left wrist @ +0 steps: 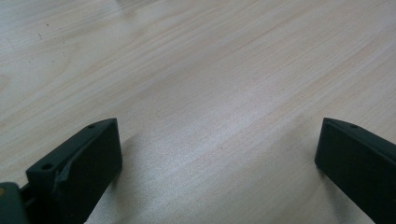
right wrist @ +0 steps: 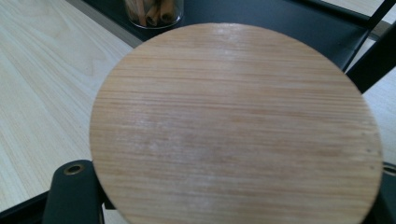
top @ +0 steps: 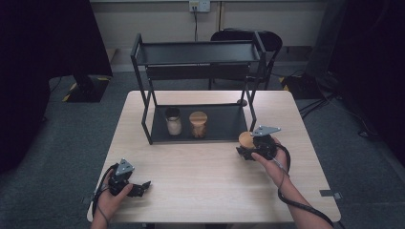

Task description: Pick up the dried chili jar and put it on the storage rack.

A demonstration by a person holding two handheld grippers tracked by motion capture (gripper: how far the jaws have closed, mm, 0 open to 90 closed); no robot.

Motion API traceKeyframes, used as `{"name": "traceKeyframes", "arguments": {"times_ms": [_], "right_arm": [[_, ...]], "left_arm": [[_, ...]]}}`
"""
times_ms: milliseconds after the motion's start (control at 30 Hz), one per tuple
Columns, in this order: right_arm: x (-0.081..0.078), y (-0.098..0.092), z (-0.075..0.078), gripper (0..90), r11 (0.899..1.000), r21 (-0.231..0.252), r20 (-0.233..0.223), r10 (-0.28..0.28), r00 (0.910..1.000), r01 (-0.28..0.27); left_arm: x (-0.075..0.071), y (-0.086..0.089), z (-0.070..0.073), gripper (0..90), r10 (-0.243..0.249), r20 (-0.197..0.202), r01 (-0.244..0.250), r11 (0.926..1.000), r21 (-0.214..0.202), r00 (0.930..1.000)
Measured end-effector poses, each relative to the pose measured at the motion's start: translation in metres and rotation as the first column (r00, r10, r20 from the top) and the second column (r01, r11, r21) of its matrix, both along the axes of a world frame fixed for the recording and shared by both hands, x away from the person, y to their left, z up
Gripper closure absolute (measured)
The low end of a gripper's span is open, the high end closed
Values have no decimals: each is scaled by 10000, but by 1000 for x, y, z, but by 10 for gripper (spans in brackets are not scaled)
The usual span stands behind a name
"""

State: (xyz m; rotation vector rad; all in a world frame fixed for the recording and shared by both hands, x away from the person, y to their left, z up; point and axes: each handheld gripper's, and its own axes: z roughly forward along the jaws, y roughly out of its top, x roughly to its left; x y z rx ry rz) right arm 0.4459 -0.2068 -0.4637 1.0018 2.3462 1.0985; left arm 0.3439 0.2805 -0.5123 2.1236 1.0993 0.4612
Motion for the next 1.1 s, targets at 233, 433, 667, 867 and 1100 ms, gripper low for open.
{"name": "traceKeyframes", "arguments": {"times_ms": [233, 433, 667, 867, 1100], "right_arm": [[4, 3, 0, 250, 9999, 75, -42, -87, 10000, 87], [7, 6, 1, 250, 9998, 128, -39, -118, 9999, 118], [10, 12, 1, 250, 9999, 116, -37, -82, 10000, 82], [12, 17, 2, 250, 9998, 191, -56, -92, 9999, 93], [16, 24, 1, 250, 9996, 273, -102, -69, 9999, 71]], "left_arm": [[0, 0, 0, 2, -4, 0, 4, 10000, 2, 10000], [0, 0, 0, 2, -11, 5, 11, 10000, 18, 10000], [0, 0, 0, 2, -11, 4, 11, 10000, 18, 10000], [0, 0, 0, 2, -12, 5, 12, 10000, 15, 10000], [0, 0, 0, 2, -23, 3, 23, 10000, 19, 10000]]}}
